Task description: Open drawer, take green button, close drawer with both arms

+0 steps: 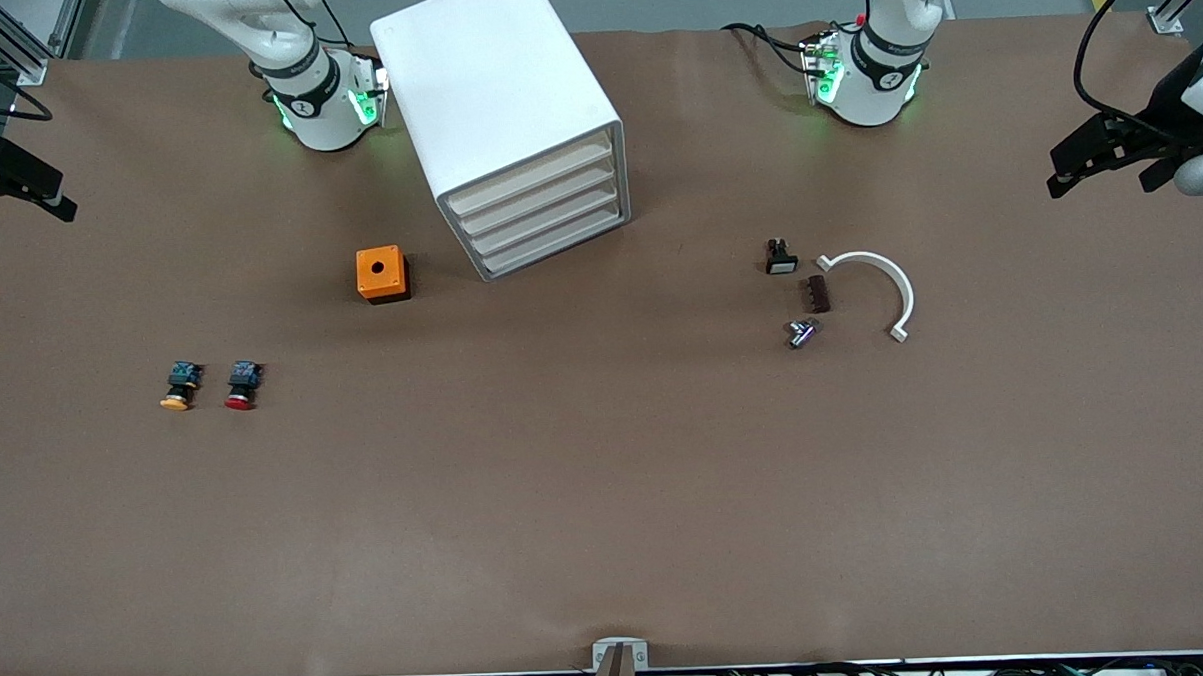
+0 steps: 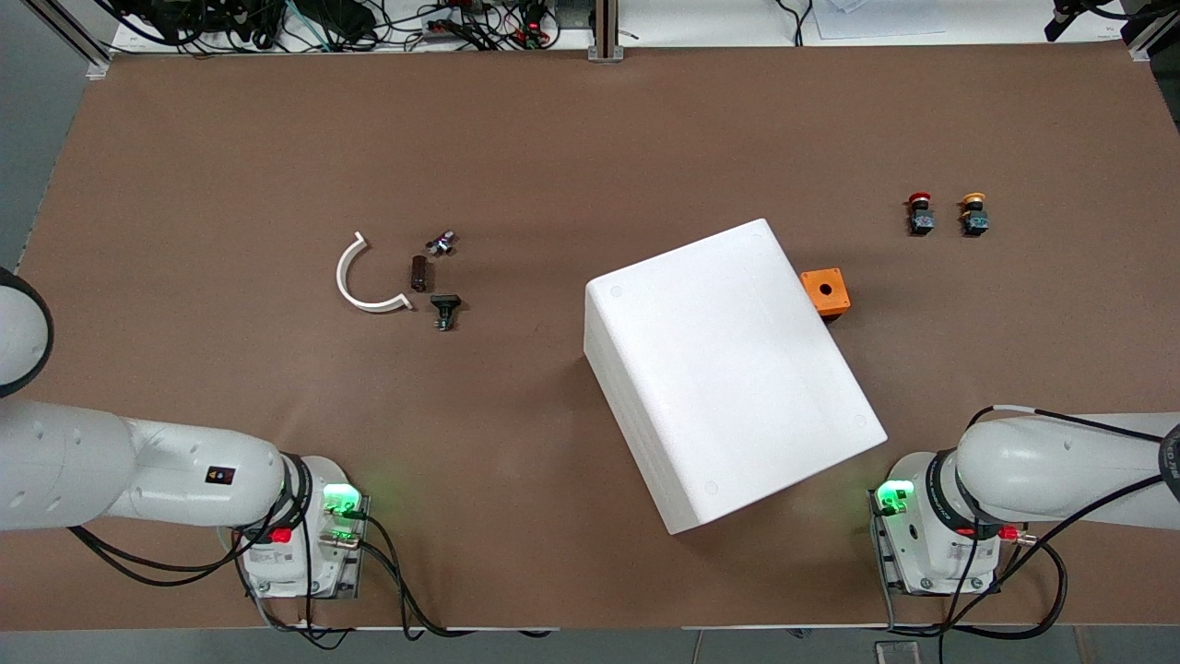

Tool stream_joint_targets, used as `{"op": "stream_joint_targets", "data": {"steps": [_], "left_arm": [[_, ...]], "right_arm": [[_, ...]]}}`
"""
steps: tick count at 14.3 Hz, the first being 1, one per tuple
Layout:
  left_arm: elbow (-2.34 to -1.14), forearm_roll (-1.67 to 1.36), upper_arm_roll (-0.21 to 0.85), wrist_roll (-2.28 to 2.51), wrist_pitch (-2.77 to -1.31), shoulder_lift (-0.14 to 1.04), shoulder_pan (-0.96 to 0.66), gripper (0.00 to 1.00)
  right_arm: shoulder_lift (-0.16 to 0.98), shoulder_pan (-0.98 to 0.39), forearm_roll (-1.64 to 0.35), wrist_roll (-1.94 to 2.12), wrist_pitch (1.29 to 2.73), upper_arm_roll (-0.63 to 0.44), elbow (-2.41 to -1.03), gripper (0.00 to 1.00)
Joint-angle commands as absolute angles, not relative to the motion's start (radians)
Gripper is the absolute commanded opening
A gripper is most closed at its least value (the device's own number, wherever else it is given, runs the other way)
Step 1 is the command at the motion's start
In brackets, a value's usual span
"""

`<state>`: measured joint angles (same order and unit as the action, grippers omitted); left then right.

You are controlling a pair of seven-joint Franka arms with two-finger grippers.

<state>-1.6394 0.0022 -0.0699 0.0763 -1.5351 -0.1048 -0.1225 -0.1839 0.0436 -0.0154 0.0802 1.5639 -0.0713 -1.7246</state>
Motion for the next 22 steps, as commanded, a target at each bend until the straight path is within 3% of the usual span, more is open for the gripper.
{"op": "stream_joint_targets", "data": {"steps": [1,13,22], "left_arm": [[-1.64,-0.006,-0.067,0.083,-1.537,-0.112,-0.118,1.0],[-1.637,-0.021,-0.069,0.08,-1.505,-0.087,-0.112,1.0],[-1.634,-0.025,-0.058,0.173,-1.494,0.135,-0.159,1.0]], "right_arm": [[-0.206,0.041,-0.005,0.087,1.591,-0.069,-1.743,1.0],[-0.206,0.041,-0.005,0.087,1.597,-0.069,-1.746,1.0],[-0.204,0.043,-0.005,0.087,1.597,-0.069,-1.743,1.0]]}}
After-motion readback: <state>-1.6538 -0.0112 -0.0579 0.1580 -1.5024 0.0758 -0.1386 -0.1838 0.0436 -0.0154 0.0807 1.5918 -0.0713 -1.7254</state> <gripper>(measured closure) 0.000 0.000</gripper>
